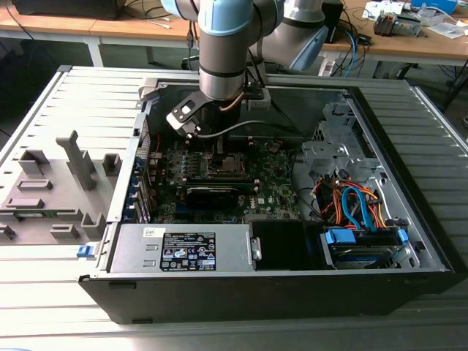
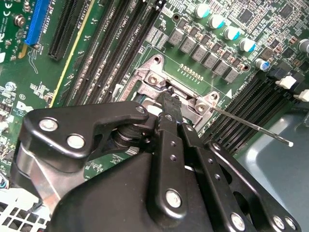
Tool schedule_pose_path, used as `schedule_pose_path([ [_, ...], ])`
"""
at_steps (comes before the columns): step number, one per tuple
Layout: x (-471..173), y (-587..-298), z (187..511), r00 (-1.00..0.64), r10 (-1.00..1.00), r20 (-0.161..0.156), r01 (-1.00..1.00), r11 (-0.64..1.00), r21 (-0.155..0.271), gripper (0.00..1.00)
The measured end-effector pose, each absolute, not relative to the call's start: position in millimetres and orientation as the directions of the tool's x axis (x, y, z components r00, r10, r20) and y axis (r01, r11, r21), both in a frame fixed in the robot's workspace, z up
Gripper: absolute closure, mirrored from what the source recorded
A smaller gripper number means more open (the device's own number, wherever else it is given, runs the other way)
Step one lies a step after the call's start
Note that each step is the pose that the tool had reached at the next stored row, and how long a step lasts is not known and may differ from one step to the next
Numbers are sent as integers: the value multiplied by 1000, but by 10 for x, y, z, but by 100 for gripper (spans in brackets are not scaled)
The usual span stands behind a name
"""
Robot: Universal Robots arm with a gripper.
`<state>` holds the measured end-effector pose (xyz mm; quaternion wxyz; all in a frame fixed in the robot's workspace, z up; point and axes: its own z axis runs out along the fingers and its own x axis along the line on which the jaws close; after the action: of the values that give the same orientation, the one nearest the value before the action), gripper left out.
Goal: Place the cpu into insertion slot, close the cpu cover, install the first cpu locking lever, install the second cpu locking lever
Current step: 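Close the cpu cover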
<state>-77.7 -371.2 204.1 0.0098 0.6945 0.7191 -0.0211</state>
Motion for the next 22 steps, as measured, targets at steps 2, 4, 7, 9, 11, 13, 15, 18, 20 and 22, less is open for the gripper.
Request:
schedule_pose_path([
  [2, -775, -3709, 2063, -35, 999, -41, 999, 34, -15, 89],
  [4, -776, -3712, 2124, -35, 998, -43, 999, 34, -17, 89],
  [7, -756, -3712, 2190, -35, 998, -43, 999, 34, -17, 89],
  [9, -739, -3712, 2227, -35, 998, -44, 999, 34, -17, 89],
  [11, -730, -3712, 2283, -35, 998, -43, 999, 34, -17, 89],
  [13, -725, -3712, 2335, -35, 998, -43, 999, 34, -17, 89],
  [15, -724, -3712, 2385, -37, 998, -43, 999, 37, -17, 89],
  [18, -723, -3712, 2458, -44, 998, -40, 999, 43, -17, 89],
  [20, -723, -3712, 2487, -44, 998, -39, 999, 43, -17, 89],
  [22, -723, -3712, 2501, -44, 998, -38, 999, 43, -17, 89],
])
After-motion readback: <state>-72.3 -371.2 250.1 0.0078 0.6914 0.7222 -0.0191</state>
